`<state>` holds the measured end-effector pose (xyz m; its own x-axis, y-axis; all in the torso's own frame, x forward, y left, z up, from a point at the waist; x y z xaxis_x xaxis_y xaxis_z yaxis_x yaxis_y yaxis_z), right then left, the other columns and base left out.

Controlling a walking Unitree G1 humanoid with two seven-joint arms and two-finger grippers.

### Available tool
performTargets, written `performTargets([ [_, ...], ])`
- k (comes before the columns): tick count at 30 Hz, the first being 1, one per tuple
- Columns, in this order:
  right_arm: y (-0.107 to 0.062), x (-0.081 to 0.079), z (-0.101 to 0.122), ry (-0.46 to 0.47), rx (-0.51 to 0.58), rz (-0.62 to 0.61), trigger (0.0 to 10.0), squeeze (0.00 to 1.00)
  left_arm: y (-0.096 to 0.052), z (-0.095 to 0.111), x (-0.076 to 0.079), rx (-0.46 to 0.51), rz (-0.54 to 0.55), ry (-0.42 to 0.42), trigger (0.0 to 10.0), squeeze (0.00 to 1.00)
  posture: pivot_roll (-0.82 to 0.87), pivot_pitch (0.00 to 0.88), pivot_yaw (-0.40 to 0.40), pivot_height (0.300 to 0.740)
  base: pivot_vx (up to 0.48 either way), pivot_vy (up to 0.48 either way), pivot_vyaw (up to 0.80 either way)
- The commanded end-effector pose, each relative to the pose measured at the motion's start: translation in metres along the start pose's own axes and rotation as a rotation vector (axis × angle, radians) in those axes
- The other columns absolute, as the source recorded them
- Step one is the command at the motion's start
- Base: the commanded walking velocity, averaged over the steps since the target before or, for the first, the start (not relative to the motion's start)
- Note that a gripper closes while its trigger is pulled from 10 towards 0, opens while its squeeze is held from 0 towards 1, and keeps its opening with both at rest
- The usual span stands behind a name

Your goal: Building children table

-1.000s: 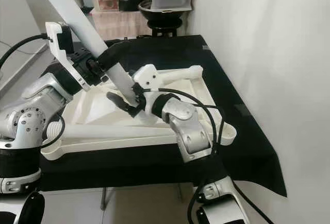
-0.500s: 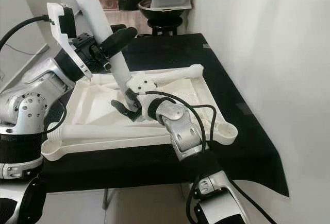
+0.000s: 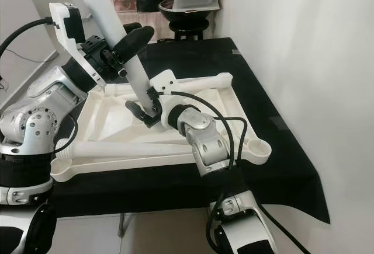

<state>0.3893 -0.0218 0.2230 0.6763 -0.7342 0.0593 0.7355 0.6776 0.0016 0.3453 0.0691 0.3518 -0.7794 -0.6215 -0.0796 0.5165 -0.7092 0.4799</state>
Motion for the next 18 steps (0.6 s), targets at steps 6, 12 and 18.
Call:
performTargets([
  [6,0.012,-0.025,0.013,-0.068,0.026,0.074,0.0,0.0,0.016,-0.005,0.038,0.028,-0.155,-0.093,0.0,0.0,-0.05,0.0,0.058,0.74,0.0,0.0,0.0],
  [12,0.012,-0.021,0.006,-0.078,-0.014,0.046,0.0,0.0,0.017,-0.004,0.039,0.037,-0.153,-0.093,0.0,0.0,-0.05,0.0,0.056,0.74,0.0,0.0,0.0],
  [18,0.012,-0.018,0.005,-0.068,-0.016,0.032,0.0,0.0,0.017,0.0,0.039,0.063,-0.15,-0.082,9.8,1.0,-0.05,0.0,0.056,0.74,0.0,0.0,0.0],
])
Point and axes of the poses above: a point about 5 cm out from each wrist's last joint towards the gripper, its own y axis pointing out of the wrist towards the gripper, its own z axis along the axis of the wrist's last joint, x = y × z, the point moved 5 cm from there along y, pointing out of the wrist towards the gripper, and after that the axes turned 7 degrees about y, right-handed, at the moved point
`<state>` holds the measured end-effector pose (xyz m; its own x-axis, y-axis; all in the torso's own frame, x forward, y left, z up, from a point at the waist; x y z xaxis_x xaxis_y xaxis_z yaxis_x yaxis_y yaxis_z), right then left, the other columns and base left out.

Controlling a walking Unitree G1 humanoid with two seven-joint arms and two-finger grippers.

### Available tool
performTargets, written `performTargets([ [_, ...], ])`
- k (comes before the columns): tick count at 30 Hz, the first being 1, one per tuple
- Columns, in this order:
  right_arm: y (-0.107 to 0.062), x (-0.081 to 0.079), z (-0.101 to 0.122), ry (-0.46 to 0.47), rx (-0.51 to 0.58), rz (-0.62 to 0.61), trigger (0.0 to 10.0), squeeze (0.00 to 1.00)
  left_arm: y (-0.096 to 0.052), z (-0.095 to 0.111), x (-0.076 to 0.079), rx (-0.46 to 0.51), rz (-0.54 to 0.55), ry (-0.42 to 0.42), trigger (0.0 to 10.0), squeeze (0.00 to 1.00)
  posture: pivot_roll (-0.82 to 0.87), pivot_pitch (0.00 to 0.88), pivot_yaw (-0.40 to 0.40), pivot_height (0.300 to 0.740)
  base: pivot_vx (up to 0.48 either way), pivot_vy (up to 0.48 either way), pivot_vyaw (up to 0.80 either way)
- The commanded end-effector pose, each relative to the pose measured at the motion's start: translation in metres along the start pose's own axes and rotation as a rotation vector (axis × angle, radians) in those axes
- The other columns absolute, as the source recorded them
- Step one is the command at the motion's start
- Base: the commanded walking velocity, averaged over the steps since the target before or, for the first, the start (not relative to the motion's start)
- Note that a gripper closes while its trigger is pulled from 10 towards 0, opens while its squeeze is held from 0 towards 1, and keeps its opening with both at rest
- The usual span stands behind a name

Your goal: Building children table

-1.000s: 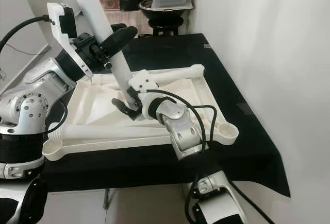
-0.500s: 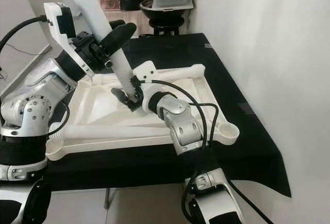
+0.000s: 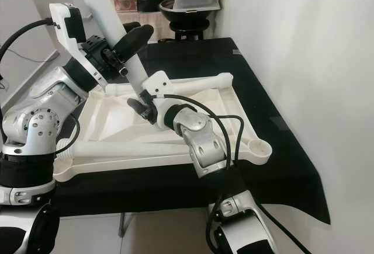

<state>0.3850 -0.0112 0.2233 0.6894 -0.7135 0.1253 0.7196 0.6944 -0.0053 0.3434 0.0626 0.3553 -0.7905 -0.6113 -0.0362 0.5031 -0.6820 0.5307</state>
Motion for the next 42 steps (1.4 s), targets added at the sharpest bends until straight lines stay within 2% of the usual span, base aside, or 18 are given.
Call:
performTargets([
  [1,0.008,-0.007,0.005,-0.001,-0.011,0.009,0.0,0.0,0.012,-0.004,0.034,0.001,-0.158,-0.042,9.8,1.0,-0.05,0.0,0.056,0.74,0.0,0.0,0.0],
  [3,0.008,-0.005,0.004,0.003,-0.011,0.003,0.0,0.0,0.011,-0.003,0.033,0.01,-0.155,-0.058,10.0,1.0,-0.05,0.0,0.056,0.74,0.0,0.0,0.0],
  [7,-0.001,0.021,0.009,0.086,0.038,-0.092,0.0,0.0,-0.004,0.004,0.012,0.024,-0.061,-0.033,10.0,1.0,-0.06,0.0,0.058,0.74,0.0,0.0,0.0],
  [11,-0.006,0.036,0.012,0.116,0.062,-0.145,0.0,0.0,-0.013,0.011,0.0,0.035,-0.014,-0.019,10.0,1.0,-0.06,0.0,0.058,0.74,0.0,0.0,0.0],
  [15,-0.02,0.07,0.019,0.191,0.128,-0.274,0.0,0.0,-0.039,0.026,-0.018,0.05,0.065,0.028,10.0,1.0,-0.05,0.0,0.054,0.74,0.0,0.0,0.0],
  [19,-0.024,0.078,0.022,0.215,0.15,-0.303,0.0,0.0,-0.045,0.029,-0.021,0.046,0.084,0.044,10.0,1.0,-0.05,0.0,0.053,0.74,0.0,0.0,0.0],
  [20,-0.028,0.085,0.026,0.248,0.178,-0.328,2.5,0.0,-0.052,0.03,-0.026,0.038,0.115,0.058,10.0,1.0,-0.05,0.0,0.052,0.74,0.0,0.0,0.0],
  [21,-0.033,0.089,0.03,0.27,0.209,-0.329,10.0,0.0,-0.064,0.027,-0.042,0.016,0.223,0.088,10.0,1.0,-0.05,0.0,0.051,0.74,0.0,0.0,0.0],
  [22,-0.033,0.089,0.03,0.27,0.209,-0.329,10.0,0.0,-0.064,0.027,-0.042,0.016,0.223,0.088,10.0,1.0,-0.05,0.0,0.051,0.74,0.0,0.0,0.0],
  [24,-0.038,0.091,0.034,0.273,0.234,-0.32,10.0,0.0,-0.084,0.017,-0.067,-0.035,0.395,0.142,10.0,0.98,-0.04,0.0,0.048,0.74,0.0,0.0,0.0],
  [25,-0.041,0.09,0.032,0.258,0.233,-0.313,10.0,0.0,-0.097,0.002,-0.074,-0.082,0.461,0.15,10.0,0.0,-0.04,0.0,0.048,0.74,0.0,0.0,0.0],
  [28,-0.047,0.088,0.025,0.227,0.22,-0.306,10.0,0.0,-0.12,-0.04,-0.067,-0.173,0.506,0.083,10.0,0.0,-0.05,0.0,0.047,0.74,0.0,0.0,0.0],
  [29,-0.047,0.088,0.025,0.227,0.22,-0.306,10.0,0.0,-0.12,-0.04,-0.067,-0.173,0.506,0.083,10.0,0.0,-0.05,0.0,0.047,0.74,0.0,0.0,0.0],
  [31,-0.049,0.08,0.018,0.176,0.192,-0.279,10.0,0.0,-0.126,-0.062,-0.054,-0.207,0.501,0.027,10.0,0.0,-0.06,0.0,0.045,0.74,0.0,-0.178,0.0],
  [32,-0.049,0.08,0.018,0.176,0.192,-0.279,10.0,0.0,-0.126,-0.062,-0.054,-0.207,0.501,0.027,10.0,0.0,-0.06,0.0,0.045,0.74,0.0,-0.356,0.0],
  [35,-0.052,0.061,0.002,0.103,0.139,-0.206,10.0,0.0,-0.134,-0.097,-0.031,-0.279,0.481,-0.044,10.0,0.0,-0.06,0.0,0.039,0.74,0.0,-0.469,0.0],
  [37,-0.054,0.05,-0.008,0.053,0.1,-0.161,10.0,0.0,-0.134,-0.111,-0.018,-0.318,0.455,-0.072,10.0,0.0,-0.06,0.0,0.036,0.74,0.0,-0.472,0.0],
  [42,-0.06,0.038,-0.021,0.026,0.055,-0.087,10.0,0.0,-0.136,-0.13,-0.007,-0.383,0.452,-0.06,10.0,0.0,-0.06,0.0,0.033,0.74,0.0,-0.373,0.0],
])
Point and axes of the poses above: a point about 5 cm out from each wrist's last joint towards the gripper, its own y axis pointing out of the wrist towards the gripper, its own z axis along the axis of the wrist's last joint, x = y × z, the point moved 5 cm from there along y, pointing out of the wrist towards the gripper, and after that the axes turned 7 degrees about y, right-handed, at the moved point
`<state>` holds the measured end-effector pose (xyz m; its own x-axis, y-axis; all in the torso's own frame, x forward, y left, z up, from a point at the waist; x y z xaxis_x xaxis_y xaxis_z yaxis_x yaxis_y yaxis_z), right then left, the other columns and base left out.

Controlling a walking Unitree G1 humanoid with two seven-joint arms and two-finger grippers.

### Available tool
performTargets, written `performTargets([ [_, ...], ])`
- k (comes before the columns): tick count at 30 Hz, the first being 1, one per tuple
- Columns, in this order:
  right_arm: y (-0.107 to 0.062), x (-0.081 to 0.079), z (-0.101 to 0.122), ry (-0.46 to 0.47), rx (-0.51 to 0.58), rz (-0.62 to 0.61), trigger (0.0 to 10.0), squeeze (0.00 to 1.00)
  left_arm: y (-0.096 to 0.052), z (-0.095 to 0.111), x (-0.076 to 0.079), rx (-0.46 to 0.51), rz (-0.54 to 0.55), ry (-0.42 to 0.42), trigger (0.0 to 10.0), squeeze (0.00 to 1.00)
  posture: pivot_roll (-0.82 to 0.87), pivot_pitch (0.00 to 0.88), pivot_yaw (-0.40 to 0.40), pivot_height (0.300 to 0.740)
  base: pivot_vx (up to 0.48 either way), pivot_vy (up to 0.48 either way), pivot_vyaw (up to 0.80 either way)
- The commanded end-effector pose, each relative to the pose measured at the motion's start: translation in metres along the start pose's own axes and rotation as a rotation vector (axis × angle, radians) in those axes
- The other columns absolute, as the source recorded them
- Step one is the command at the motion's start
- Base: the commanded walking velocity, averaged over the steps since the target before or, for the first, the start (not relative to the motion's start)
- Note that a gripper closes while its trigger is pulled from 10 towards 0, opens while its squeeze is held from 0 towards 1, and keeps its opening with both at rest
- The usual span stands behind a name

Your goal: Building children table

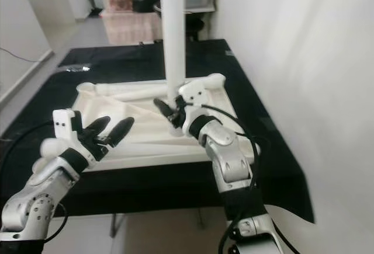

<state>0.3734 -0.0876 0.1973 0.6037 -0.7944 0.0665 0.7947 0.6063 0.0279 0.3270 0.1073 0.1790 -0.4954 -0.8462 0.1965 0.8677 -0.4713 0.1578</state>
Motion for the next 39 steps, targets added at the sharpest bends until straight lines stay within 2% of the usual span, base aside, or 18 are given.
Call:
performTargets([
  [1,0.001,-0.006,0.011,-0.029,0.034,0.032,10.0,0.0,-0.002,-0.005,0.0,-0.016,0.015,0.024,10.0,0.0,-0.06,0.0,0.033,0.74,0.0,0.0,0.0],
  [5,-0.01,-0.005,0.005,-0.028,0.006,0.053,10.0,0.0,-0.005,-0.033,0.022,-0.12,-0.033,0.136,10.0,0.0,-0.06,0.0,0.034,0.74,0.0,0.0,0.0],
  [13,-0.018,0.0,0.007,-0.023,0.002,0.066,10.0,0.0,-0.009,-0.04,0.03,-0.154,-0.056,0.161,10.0,0.0,-0.07,0.0,0.035,0.74,0.0,0.12,0.0],
  [15,-0.022,0.001,0.008,-0.021,0.002,0.069,10.0,0.0,-0.012,-0.038,0.032,-0.152,-0.064,0.193,10.0,0.0,-0.07,0.003,0.033,0.74,0.0,0.48,0.0],
  [17,-0.026,0.006,0.007,-0.018,-0.006,0.052,10.0,0.0,-0.018,-0.04,0.034,-0.167,-0.085,0.278,10.0,0.0,-0.07,0.018,0.035,0.74,0.0,0.0,0.0],
  [20,-0.026,0.009,0.005,-0.02,-0.012,0.032,10.0,0.0,-0.021,-0.041,0.036,-0.173,-0.098,0.314,10.0,0.0,-0.06,0.026,0.034,0.74,0.0,0.0,0.0],
  [22,-0.023,0.018,0.002,-0.027,-0.027,-0.033,10.0,0.0,-0.026,-0.043,0.042,-0.175,-0.135,0.368,10.0,0.0,-0.06,0.039,0.035,0.74,0.0,0.0,0.0],
  [23,-0.023,0.018,0.002,-0.027,-0.027,-0.033,10.0,0.0,-0.026,-0.043,0.042,-0.175,-0.135,0.368,10.0,0.0,-0.06,0.039,0.035,0.74,0.0,0.0,0.0],
  [25,-0.02,0.029,-0.002,-0.027,-0.043,-0.107,10.0,0.0,-0.029,-0.045,0.046,-0.181,-0.151,0.404,10.0,0.0,-0.06,0.048,0.035,0.74,0.0,0.0,0.0],
  [28,-0.019,0.038,-0.005,-0.025,-0.052,-0.151,10.0,0.0,-0.03,-0.046,0.045,-0.186,-0.149,0.435,10.0,0.0,-0.06,0.055,0.035,0.74,0.0,0.0,0.0],
  [30,-0.021,0.052,-0.006,-0.01,-0.06,-0.2,10.0,0.0,-0.031,-0.047,0.045,-0.193,-0.163,0.502,10.0,0.0,-0.05,0.07,0.035,0.74,0.0,0.0,0.0],
  [32,-0.023,0.062,-0.002,0.03,-0.045,-0.214,10.0,0.0,-0.032,-0.047,0.05,-0.19,-0.192,0.509,10.0,0.0,-0.05,0.082,0.036,0.74,0.0,0.0,0.0],
  [33,-0.023,0.062,-0.002,0.03,-0.045,-0.214,10.0,0.0,-0.032,-0.047,0.05,-0.19,-0.192,0.509,10.0,0.0,-0.05,0.082,0.036,0.74,0.0,0.0,0.0],
  [35,-0.024,0.062,0.002,0.067,-0.024,-0.193,10.0,0.0,-0.033,-0.047,0.053,-0.187,-0.204,0.502,10.0,0.0,-0.05,0.085,0.036,0.74,0.0,0.0,0.0],
  [36,-0.025,0.055,0.009,0.092,0.0,-0.119,10.0,0.0,-0.034,-0.047,0.056,-0.187,-0.22,0.495,10.0,0.0,-0.05,0.096,0.036,0.74,0.0,0.0,0.0],
  [37,-0.025,0.055,0.009,0.092,0.0,-0.119,10.0,0.0,-0.034,-0.047,0.056,-0.187,-0.22,0.495,10.0,0.0,-0.05,0.096,0.036,0.74,0.0,0.0,0.0],
  [39,-0.03,0.039,0.02,0.12,0.039,0.05,10.0,0.0,-0.037,-0.046,0.063,-0.181,-0.258,0.473,10.0,0.0,-0.05,0.121,0.043,0.74,0.0,0.0,0.0],
])
Point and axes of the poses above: a point about 5 cm out from each wrist's last joint towards the gripper, its own y axis pointing out of the wrist towards the gripper, its own z axis along the axis of the wrist's last joint, x = y × z, the point moved 5 cm from there along y, pointing out of the wrist towards the gripper, and after that the axes turned 7 degrees about y, right-handed, at the moved point
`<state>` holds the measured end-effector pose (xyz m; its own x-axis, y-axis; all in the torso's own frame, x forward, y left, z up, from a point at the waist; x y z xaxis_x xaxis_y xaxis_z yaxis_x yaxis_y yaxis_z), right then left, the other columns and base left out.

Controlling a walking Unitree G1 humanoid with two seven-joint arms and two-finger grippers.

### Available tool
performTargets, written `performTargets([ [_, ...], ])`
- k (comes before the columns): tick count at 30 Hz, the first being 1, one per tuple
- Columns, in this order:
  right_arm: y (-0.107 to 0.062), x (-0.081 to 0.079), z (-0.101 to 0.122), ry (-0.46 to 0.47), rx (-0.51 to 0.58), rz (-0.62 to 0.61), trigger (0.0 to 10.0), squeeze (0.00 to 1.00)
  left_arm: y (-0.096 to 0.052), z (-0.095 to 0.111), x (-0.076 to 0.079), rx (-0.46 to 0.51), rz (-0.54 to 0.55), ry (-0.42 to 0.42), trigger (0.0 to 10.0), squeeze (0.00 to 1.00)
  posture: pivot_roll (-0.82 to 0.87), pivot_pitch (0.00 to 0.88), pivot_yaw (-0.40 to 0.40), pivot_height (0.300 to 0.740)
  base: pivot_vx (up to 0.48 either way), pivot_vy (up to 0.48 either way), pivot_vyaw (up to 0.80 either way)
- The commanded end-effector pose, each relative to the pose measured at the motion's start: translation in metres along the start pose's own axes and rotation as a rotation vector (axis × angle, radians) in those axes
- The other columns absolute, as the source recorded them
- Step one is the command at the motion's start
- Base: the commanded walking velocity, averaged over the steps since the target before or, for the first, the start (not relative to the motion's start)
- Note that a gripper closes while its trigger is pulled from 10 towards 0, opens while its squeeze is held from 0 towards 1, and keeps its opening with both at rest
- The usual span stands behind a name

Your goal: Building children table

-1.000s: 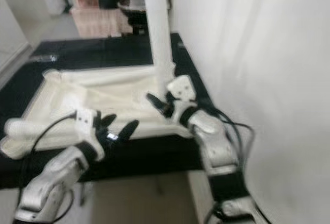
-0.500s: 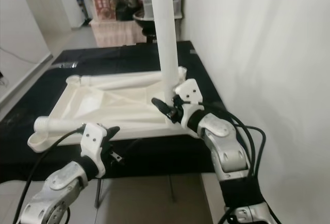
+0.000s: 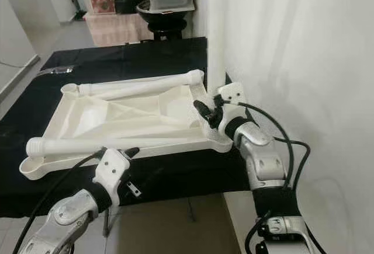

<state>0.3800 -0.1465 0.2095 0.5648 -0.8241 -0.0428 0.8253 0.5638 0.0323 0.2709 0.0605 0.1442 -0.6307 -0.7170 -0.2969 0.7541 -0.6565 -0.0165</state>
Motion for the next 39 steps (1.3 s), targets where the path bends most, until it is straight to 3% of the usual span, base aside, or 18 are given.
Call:
performTargets([
  [1,-0.001,-0.013,0.011,0.002,0.028,0.127,10.0,0.0,-0.005,0.0,0.008,-0.002,-0.046,-0.012,10.0,0.0,-0.05,0.133,0.047,0.74,0.0,0.0,0.0],
  [5,0.002,-0.004,0.015,-0.024,0.031,0.11,10.0,0.0,-0.009,0.002,0.013,0.003,-0.066,-0.017,10.0,0.0,-0.04,0.157,0.047,0.74,0.0,0.0,0.0],
  [14,0.006,0.001,0.025,-0.03,0.032,0.13,10.0,0.0,-0.022,0.009,0.022,0.014,-0.083,-0.046,10.0,0.0,-0.02,0.205,0.052,0.74,0.0,0.0,0.0],
  [21,-0.014,0.015,0.037,-0.042,0.027,0.218,10.0,0.0,-0.035,0.018,0.035,0.032,-0.134,-0.071,10.0,0.0,0.0,0.253,0.064,0.74,0.0,0.0,0.0],
  [30,-0.022,0.04,0.035,-0.074,-0.004,0.149,10.0,0.0,-0.043,0.02,0.045,0.024,-0.182,-0.099,10.0,0.0,0.01,0.269,0.083,0.74,0.0,0.0,0.0],
  [39,-0.038,0.046,0.037,-0.067,-0.017,0.204,10.0,0.0,-0.047,0.02,0.047,0.02,-0.193,-0.106,10.0,0.0,0.01,0.263,0.091,0.74,0.0,0.0,0.0],
])
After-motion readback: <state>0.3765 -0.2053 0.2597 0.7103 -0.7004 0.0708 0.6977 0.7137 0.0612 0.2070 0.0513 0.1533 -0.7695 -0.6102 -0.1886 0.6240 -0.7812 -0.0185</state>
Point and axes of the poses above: a point about 5 cm out from each wrist's last joint towards the gripper, its own y axis pointing out of the wrist towards the gripper, its own z axis along the axis of the wrist's last joint, x = y × z, the point moved 5 cm from there along y, pointing out of the wrist towards the gripper, and after that the axes turned 7 degrees about y, right-handed, at the moved point
